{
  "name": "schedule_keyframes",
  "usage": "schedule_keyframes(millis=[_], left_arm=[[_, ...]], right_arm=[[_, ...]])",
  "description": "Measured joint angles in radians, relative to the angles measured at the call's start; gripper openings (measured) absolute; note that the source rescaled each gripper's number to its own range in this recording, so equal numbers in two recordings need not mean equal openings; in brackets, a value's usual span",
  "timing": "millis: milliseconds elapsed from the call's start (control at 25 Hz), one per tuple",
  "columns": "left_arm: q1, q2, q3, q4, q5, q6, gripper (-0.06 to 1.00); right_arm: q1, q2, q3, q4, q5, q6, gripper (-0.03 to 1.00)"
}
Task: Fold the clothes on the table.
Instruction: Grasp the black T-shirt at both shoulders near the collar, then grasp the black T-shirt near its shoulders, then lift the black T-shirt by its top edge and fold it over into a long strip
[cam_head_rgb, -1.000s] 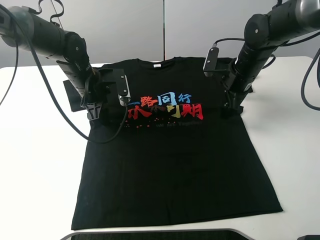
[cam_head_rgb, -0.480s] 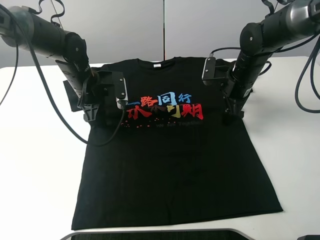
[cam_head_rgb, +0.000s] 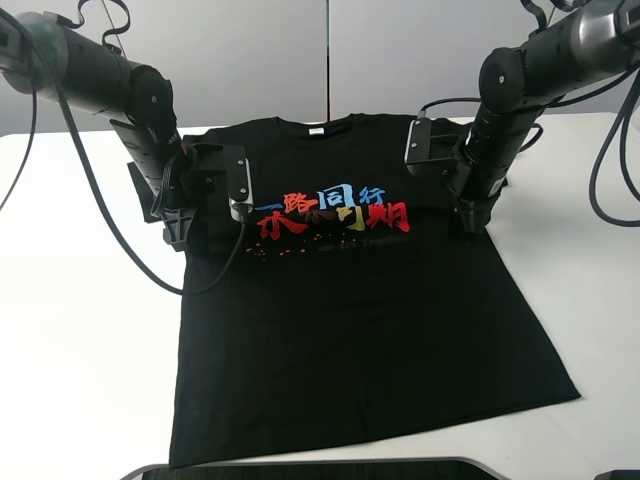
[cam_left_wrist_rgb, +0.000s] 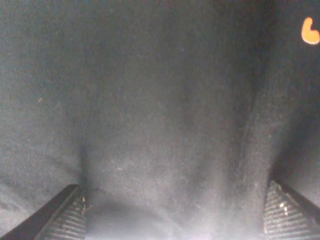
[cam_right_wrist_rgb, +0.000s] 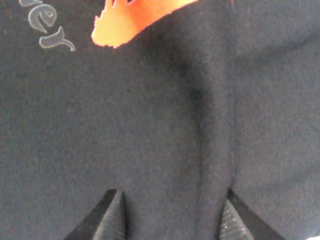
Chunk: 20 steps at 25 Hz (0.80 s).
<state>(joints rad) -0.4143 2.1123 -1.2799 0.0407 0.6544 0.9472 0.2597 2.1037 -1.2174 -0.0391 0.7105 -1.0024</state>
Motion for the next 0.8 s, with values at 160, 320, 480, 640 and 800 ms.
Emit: schedule_keyframes(millis=[160, 320, 480, 640, 800], left_arm=[[0.000, 0.000, 0.000, -0.020, 0.010, 0.006, 1.00], [0.000, 0.000, 0.000, -0.056, 0.035, 0.040, 0.90], [0.000, 0.000, 0.000, -0.067, 0.060, 0.049, 0.56], [0.000, 0.000, 0.000, -0.069, 0.069, 0.049, 0.31], [0.000, 0.000, 0.000, -0.069, 0.070, 0.049, 0.28]], right_arm=[[0.000, 0.000, 0.000, -0.002, 0.000, 0.000, 0.45], [0.000, 0.000, 0.000, -0.002, 0.000, 0.000, 0.45], [0.000, 0.000, 0.000, -0.002, -0.002, 0.000, 0.45], [0.000, 0.000, 0.000, -0.002, -0.002, 0.000, 0.45], [0.000, 0.000, 0.000, -0.002, -0.002, 0.000, 0.45]])
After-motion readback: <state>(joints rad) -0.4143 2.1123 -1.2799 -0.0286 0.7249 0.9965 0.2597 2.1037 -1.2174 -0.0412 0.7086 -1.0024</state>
